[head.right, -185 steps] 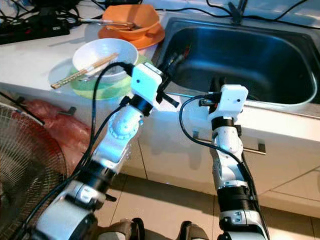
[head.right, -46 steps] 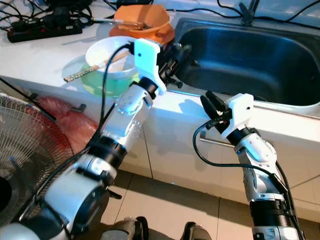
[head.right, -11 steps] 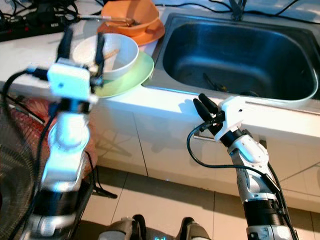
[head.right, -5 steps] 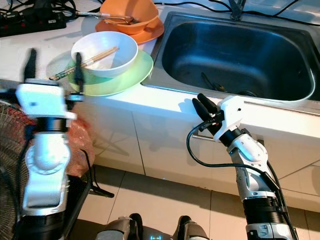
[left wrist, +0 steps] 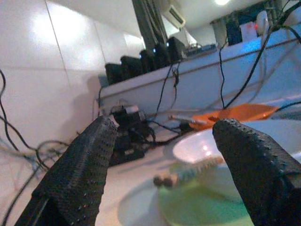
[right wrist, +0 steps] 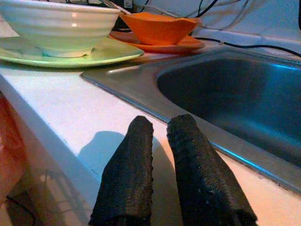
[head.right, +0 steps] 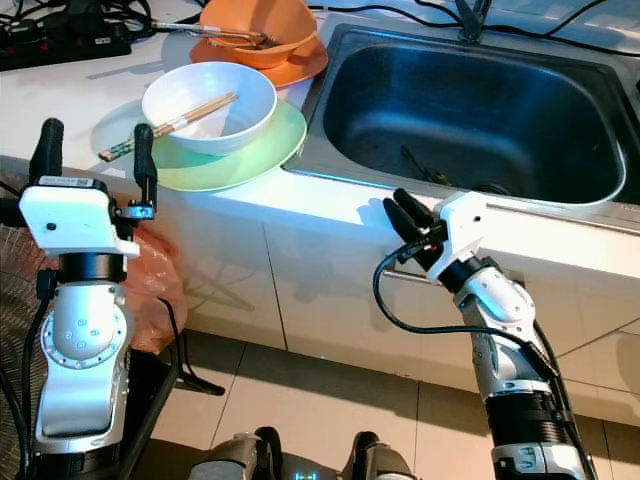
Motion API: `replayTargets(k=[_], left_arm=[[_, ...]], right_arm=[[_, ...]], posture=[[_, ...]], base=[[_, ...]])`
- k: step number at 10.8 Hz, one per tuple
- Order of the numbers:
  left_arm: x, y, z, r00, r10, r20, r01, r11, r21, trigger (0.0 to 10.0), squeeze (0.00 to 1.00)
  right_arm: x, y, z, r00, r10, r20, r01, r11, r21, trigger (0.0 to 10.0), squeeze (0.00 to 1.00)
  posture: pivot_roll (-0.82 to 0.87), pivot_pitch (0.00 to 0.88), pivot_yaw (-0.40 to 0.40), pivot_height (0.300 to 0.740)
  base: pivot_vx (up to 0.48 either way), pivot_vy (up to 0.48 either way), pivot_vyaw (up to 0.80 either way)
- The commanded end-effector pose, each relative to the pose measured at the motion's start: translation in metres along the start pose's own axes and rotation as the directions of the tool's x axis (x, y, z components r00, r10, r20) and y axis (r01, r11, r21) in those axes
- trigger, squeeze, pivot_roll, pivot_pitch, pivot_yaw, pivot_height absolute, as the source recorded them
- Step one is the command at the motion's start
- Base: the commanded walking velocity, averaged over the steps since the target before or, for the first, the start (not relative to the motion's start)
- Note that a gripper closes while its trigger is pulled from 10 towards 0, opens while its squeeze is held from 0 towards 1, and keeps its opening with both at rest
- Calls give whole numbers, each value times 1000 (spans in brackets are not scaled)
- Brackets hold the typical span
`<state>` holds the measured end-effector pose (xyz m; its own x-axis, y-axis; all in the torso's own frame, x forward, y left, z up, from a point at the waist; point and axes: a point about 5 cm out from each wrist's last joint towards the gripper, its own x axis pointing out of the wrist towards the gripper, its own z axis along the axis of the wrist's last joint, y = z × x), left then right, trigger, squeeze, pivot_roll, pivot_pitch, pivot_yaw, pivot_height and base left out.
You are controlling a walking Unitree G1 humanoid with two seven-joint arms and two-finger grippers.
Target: Kitchen organization
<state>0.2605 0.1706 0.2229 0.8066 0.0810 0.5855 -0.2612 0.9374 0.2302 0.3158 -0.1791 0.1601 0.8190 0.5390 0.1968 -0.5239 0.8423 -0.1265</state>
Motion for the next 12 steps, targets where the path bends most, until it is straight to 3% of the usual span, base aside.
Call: replayTargets(k=[1, 4, 12], left_arm=[[-3, 2, 0, 1000, 16, -8, -16, 1000, -25, 10000, 0], [-6, 0, -9, 999, -10, -50, 6, 998, -68, 10000, 0], [0, -4, -12, 998, -34, -52, 29, 995, -91, 10000, 0]], right_arm=[[2, -2, -1, 1000, -2, -8, 2, 1000, 5, 10000, 0], [2, -1, -1, 1000, 12, -8, -12, 1000, 9, 10000, 0], [0, -1, -2, 1000, -1, -14, 1, 1000, -8, 10000, 0]], posture=[[103, 180, -17, 740], [98, 172, -19, 740], [94, 177, -13, 740]], base=[[0, 0, 0], [0, 0, 0], [0, 0, 0]])
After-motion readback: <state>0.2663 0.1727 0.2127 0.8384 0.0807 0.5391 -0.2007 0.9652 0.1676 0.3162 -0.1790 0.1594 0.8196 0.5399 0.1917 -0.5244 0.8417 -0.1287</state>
